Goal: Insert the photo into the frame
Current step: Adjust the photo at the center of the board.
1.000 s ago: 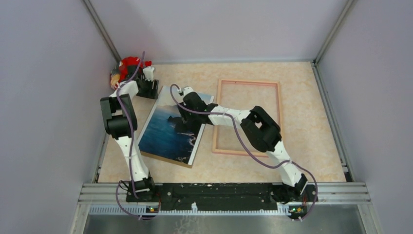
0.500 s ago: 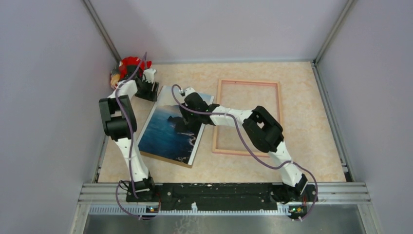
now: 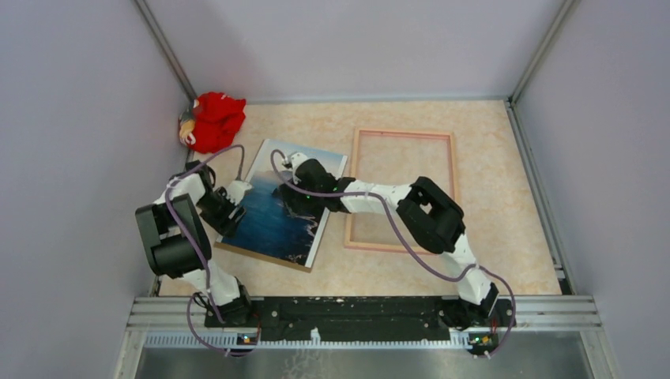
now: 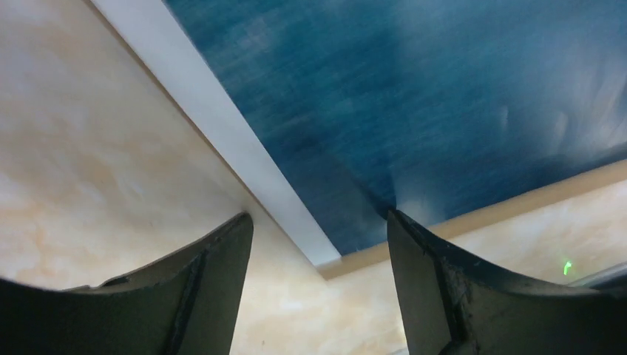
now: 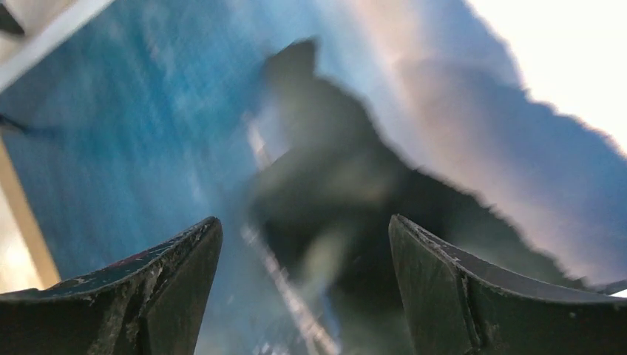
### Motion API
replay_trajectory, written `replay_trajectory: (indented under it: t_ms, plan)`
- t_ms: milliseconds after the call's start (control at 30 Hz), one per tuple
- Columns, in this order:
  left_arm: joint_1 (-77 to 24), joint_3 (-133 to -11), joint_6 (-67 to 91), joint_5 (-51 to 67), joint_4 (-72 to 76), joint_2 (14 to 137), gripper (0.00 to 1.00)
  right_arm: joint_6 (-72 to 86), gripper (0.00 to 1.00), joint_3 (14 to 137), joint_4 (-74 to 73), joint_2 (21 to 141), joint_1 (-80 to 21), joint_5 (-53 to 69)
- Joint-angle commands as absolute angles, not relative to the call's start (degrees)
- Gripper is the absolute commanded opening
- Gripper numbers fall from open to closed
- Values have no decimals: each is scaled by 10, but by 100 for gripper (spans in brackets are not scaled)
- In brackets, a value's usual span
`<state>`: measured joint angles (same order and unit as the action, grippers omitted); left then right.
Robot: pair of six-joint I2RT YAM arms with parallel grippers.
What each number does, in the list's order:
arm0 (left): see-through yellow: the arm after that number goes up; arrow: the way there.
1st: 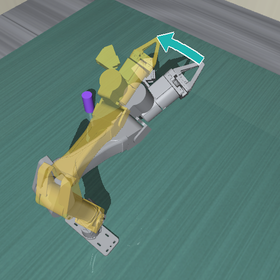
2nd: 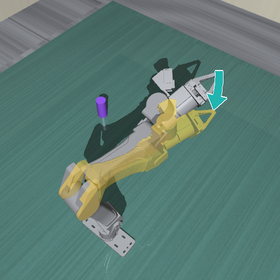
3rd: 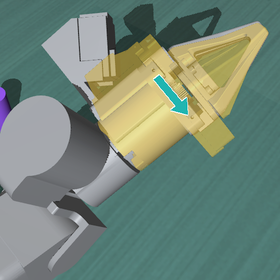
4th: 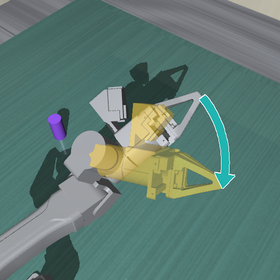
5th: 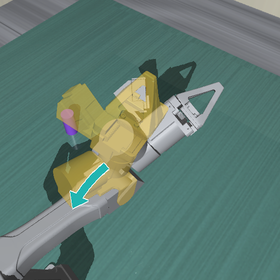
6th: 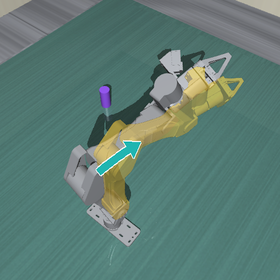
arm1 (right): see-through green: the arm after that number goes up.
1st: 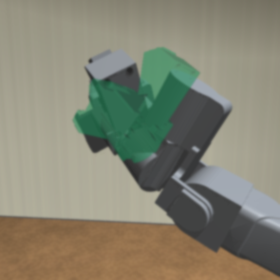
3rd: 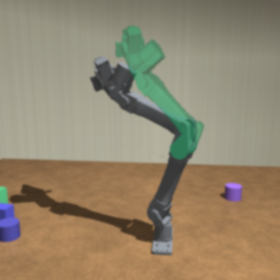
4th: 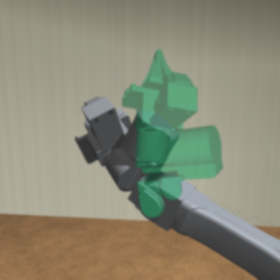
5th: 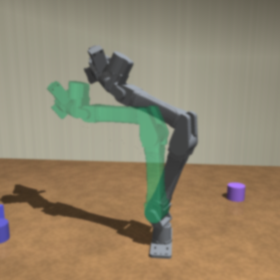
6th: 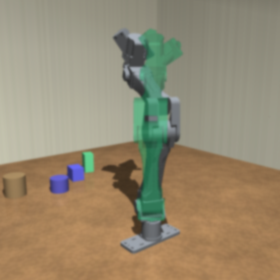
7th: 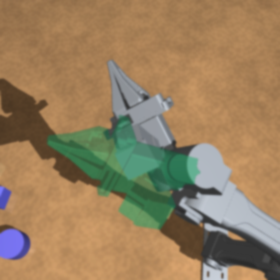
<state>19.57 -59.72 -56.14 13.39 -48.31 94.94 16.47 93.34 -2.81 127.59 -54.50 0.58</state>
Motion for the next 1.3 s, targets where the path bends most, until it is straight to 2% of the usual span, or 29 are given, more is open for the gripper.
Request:
replay_trajectory:
  t_ms: [0, 200, 433, 733, 933, 1267]
  plan:
    - [188, -511, -591, 112, -452, 911, 75, 86, 85, 868, 31, 1192, -607, 23]
    - [188, -488, -539, 134, -411, 876, 76, -11, 87, 822, 26, 1170, -660, -40]
    - [188, -473, -532, 144, -409, 836, 78, -31, 88, 789, 50, 1168, -684, -60]
    - [212, -519, -583, 202, -524, 833, 87, -29, 88, 768, 74, 1171, -693, -68]
    - [212, -498, -614, 178, -547, 830, 92, -38, 88, 757, 86, 1173, -700, -68]
    - [213, -436, -584, 130, -443, 790, 93, -70, 92, 734, 112, 1152, -735, -143]
